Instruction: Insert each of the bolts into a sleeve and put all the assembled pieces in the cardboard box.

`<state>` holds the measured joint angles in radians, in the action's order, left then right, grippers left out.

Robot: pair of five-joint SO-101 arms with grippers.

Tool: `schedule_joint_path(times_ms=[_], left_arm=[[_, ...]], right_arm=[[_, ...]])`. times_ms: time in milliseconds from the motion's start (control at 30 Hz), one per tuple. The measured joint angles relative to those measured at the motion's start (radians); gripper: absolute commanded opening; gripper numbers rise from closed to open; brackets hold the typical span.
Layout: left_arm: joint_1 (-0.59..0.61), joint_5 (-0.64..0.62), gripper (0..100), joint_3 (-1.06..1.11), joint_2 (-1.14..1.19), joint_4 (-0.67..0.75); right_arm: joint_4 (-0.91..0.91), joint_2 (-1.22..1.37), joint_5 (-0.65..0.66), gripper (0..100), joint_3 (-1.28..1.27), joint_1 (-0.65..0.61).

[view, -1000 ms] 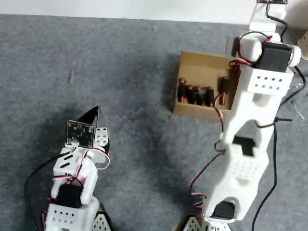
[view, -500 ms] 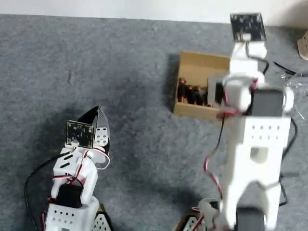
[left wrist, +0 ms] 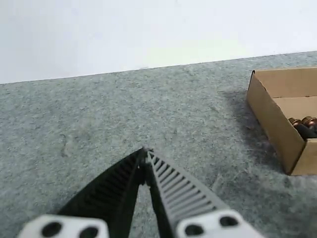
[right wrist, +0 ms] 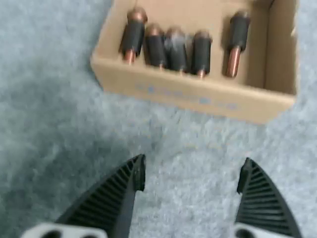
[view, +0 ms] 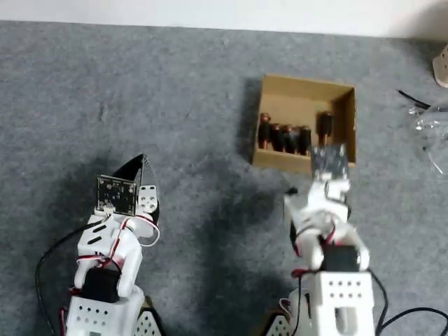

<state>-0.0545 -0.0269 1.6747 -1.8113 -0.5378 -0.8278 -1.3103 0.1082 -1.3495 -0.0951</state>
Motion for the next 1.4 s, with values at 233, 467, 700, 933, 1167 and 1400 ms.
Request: schedule_joint_path(times_ms=[233, 467, 700, 933, 1167, 1400], left_arm=[[0.000, 0.000, 1, 0.000, 0.000, 0.000], [0.000, 0.002, 1, 0.000, 0.000, 0.000], [0.000, 0.002, 1, 0.000, 0.000, 0.000], [0.000, 0.002, 1, 0.000, 0.000, -0.153], [0.081, 0.000, 1, 0.000, 0.000, -0.493], [0.086, 0.002, 1, 0.000, 0.000, -0.647]], right_arm=[[0.009, -0.318, 0.000, 27.1, -0.250, 0.002], [0.011, -0.491, -0.002, 27.1, -0.321, 0.000], [-0.025, -0.422, -0.002, 27.1, -0.325, 0.000], [-0.233, -0.408, -0.002, 27.1, -0.325, 0.000], [-0.245, -0.422, -0.002, 27.1, -0.325, 0.000], [-0.245, -0.422, -0.002, 27.1, -0.325, 0.000]])
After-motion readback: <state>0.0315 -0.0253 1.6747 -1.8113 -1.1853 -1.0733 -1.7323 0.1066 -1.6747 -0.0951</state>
